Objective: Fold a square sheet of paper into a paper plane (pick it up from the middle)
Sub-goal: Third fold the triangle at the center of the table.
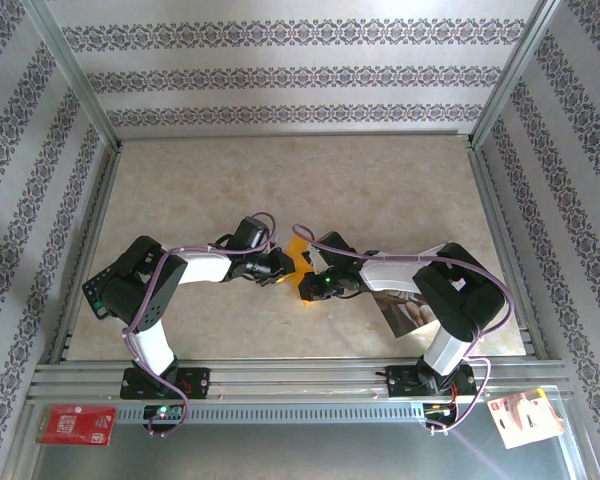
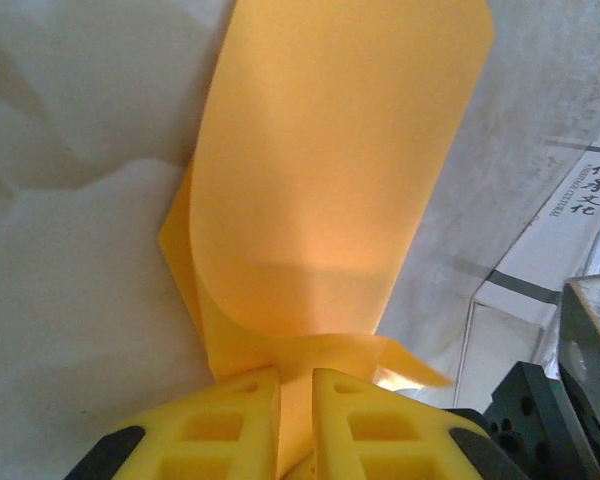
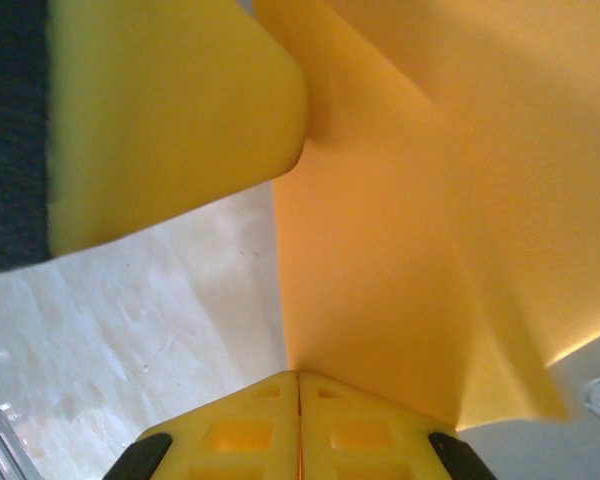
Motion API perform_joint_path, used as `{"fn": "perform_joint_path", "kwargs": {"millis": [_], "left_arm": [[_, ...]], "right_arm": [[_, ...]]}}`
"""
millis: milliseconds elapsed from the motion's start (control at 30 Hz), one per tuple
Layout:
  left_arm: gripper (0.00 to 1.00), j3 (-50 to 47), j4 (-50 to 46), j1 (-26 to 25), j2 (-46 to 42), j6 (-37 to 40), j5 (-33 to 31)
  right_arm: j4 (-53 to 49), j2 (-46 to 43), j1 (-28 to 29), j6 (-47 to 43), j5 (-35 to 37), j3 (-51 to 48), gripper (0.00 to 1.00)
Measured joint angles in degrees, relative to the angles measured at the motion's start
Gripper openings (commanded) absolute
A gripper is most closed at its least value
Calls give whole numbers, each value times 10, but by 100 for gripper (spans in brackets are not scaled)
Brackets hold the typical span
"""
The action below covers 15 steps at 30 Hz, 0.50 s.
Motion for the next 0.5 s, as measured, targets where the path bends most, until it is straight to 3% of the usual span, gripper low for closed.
{"fn": "perform_joint_path", "kwargs": {"millis": [500], "left_arm": [[11, 49, -16, -12, 53, -5, 16]], "right_arm": [[2, 0, -13, -24, -21, -5, 8]]}}
